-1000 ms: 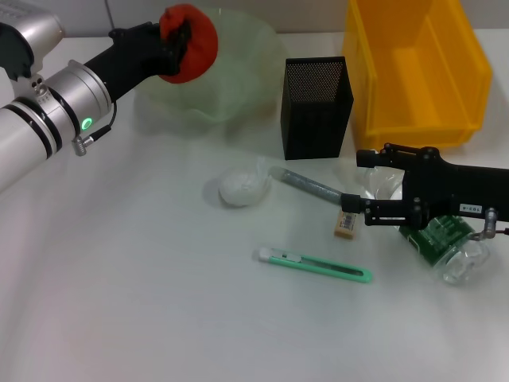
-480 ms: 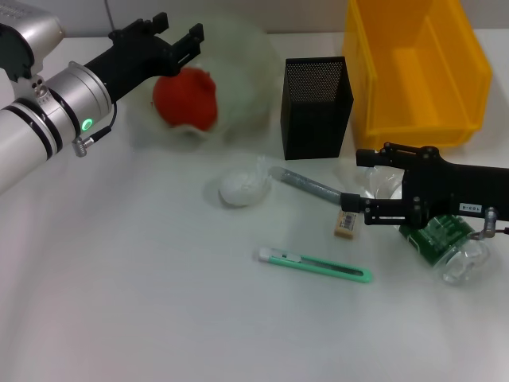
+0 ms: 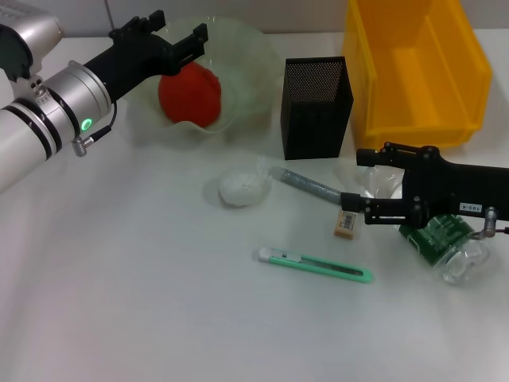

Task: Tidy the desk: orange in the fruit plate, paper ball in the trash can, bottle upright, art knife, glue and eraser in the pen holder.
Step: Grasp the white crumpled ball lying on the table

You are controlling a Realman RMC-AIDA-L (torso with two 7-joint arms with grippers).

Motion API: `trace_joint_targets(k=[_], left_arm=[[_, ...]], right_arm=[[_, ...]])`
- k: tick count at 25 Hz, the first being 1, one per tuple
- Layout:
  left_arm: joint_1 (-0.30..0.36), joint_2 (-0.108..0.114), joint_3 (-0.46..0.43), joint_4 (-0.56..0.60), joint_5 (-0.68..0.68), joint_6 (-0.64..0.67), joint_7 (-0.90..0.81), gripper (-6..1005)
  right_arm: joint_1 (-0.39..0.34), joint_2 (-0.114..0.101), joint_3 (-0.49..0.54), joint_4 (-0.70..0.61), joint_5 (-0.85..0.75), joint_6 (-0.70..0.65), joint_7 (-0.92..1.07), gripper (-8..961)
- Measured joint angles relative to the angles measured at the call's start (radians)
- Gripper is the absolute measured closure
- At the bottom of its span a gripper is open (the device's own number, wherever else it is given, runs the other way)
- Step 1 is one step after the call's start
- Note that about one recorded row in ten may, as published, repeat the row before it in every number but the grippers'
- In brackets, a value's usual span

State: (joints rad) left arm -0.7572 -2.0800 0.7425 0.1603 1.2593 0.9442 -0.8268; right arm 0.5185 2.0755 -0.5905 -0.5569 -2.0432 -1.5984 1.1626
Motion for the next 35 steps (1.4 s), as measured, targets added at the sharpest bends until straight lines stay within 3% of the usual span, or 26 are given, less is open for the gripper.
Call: trace_joint_targets(k=[14, 16, 17, 19, 21, 23, 27, 28, 29, 30, 31, 32, 35], left_arm=[[0.021, 0.001, 0.009, 0.005, 0.002, 0.053, -0.015, 205], [0.078, 0.009, 0.044, 0.033, 0.008, 0.189, -0.069, 205], [0.078, 0.009, 0.044, 0.033, 0.008, 0.189, -0.069, 205], [0.151, 0.013, 0.115, 0.11, 0.008, 0.278, -0.122, 206], [0.151, 0.013, 0.115, 0.11, 0.008, 0.278, -0.122, 206], [0.27, 0.021, 0.255, 0.239, 0.01, 0.387, -0.184, 206], [0.27, 0.021, 0.255, 0.239, 0.01, 0.387, -0.184, 207], [0.351, 0.052, 0.359, 0.291, 0.011, 0.496, -0.197, 207], [0.351, 0.052, 0.359, 0.291, 0.011, 0.496, -0.197, 208], [0.376, 0.075, 0.385, 0.281, 0.015, 0.558, -0.199, 208], [0.376, 0.075, 0.385, 0.281, 0.015, 0.558, -0.199, 208], [0.404, 0.098, 0.387, 0.271, 0.056, 0.636, -0.213, 208], [0.42, 0.109, 0.385, 0.271, 0.108, 0.66, -0.233, 209]], right_arm=[[-0.003, 0.0, 0.004, -0.003, 0.0, -0.007, 0.0, 166], [-0.002, -0.002, 0.004, -0.002, 0.0, -0.008, 0.0, 167], [-0.002, -0.003, 0.004, -0.001, 0.0, -0.008, 0.0, 167], [-0.002, -0.004, 0.002, -0.001, 0.0, -0.009, 0.0, 168], [-0.002, -0.004, -0.001, -0.001, 0.0, -0.009, 0.0, 168], [-0.001, -0.005, -0.003, -0.001, 0.0, -0.009, 0.0, 169], [-0.001, -0.006, -0.005, 0.0, 0.0, -0.012, 0.0, 170], [-0.001, -0.006, -0.005, 0.0, 0.0, -0.013, 0.0, 170], [-0.001, -0.006, -0.005, 0.0, 0.0, -0.014, 0.0, 170], [-0.001, -0.006, -0.005, 0.0, 0.0, -0.015, 0.0, 170], [-0.002, -0.006, -0.005, 0.0, 0.0, -0.015, 0.0, 171], [-0.002, -0.006, -0.005, 0.0, 0.0, -0.016, 0.0, 171], [-0.003, -0.006, -0.005, 0.0, 0.0, -0.017, 0.0, 172]])
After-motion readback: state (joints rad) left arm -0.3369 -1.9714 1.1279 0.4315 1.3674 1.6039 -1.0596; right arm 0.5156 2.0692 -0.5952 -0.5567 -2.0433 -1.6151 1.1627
